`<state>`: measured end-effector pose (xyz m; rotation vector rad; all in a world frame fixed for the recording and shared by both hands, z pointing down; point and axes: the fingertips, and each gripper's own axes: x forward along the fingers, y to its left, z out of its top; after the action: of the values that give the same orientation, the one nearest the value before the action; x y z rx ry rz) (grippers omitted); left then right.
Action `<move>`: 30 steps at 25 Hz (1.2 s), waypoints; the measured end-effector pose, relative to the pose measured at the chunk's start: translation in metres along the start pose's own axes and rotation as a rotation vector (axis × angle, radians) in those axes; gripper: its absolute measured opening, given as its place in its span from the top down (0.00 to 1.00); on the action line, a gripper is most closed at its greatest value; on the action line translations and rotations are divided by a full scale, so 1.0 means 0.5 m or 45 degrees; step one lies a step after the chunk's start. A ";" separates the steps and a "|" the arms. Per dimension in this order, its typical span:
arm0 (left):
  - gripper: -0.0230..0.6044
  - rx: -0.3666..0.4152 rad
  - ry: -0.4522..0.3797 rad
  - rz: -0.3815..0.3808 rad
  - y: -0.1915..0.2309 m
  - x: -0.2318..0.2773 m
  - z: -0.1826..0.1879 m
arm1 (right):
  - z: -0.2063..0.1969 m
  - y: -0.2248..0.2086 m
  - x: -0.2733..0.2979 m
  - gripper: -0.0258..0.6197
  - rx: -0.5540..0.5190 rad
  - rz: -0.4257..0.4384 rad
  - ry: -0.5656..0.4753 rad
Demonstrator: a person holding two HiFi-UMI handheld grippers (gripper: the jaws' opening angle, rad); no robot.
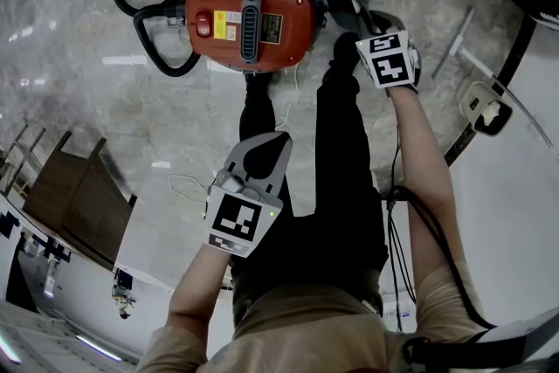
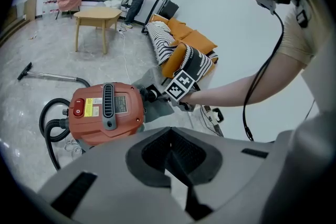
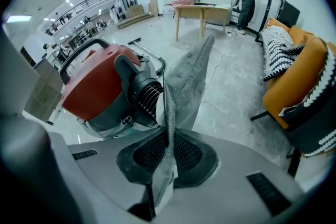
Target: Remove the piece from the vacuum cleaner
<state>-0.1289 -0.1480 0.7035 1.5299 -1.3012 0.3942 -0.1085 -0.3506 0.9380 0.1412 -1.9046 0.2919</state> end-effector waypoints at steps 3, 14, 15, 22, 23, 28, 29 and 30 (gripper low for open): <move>0.98 -0.004 0.010 0.004 0.004 0.000 -0.001 | 0.001 -0.006 0.001 0.92 -0.015 -0.001 0.010; 0.98 0.023 0.019 -0.014 -0.003 0.028 0.015 | 0.002 -0.025 0.005 0.92 -0.059 -0.011 0.022; 0.98 0.026 0.014 -0.010 0.000 0.031 0.021 | 0.001 -0.031 0.007 0.92 -0.046 -0.023 0.023; 0.98 0.039 -0.020 0.021 0.013 0.052 0.070 | -0.029 -0.156 -0.022 0.92 0.049 -0.126 0.070; 0.98 0.046 -0.014 0.020 0.011 0.057 0.073 | -0.036 -0.167 -0.030 0.92 0.051 -0.122 0.074; 0.98 0.079 -0.021 0.005 -0.006 0.075 0.096 | -0.085 -0.218 -0.058 0.92 0.181 -0.121 0.082; 0.98 0.087 -0.027 0.003 -0.008 0.078 0.101 | -0.088 -0.227 -0.066 0.92 0.243 -0.118 0.063; 0.98 0.099 -0.031 -0.001 -0.012 0.079 0.104 | -0.088 -0.235 -0.078 0.92 0.312 -0.117 0.040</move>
<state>-0.1283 -0.2134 0.7103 1.6047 -1.3177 0.4315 -0.0270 -0.4533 0.9313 0.3850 -1.8206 0.4615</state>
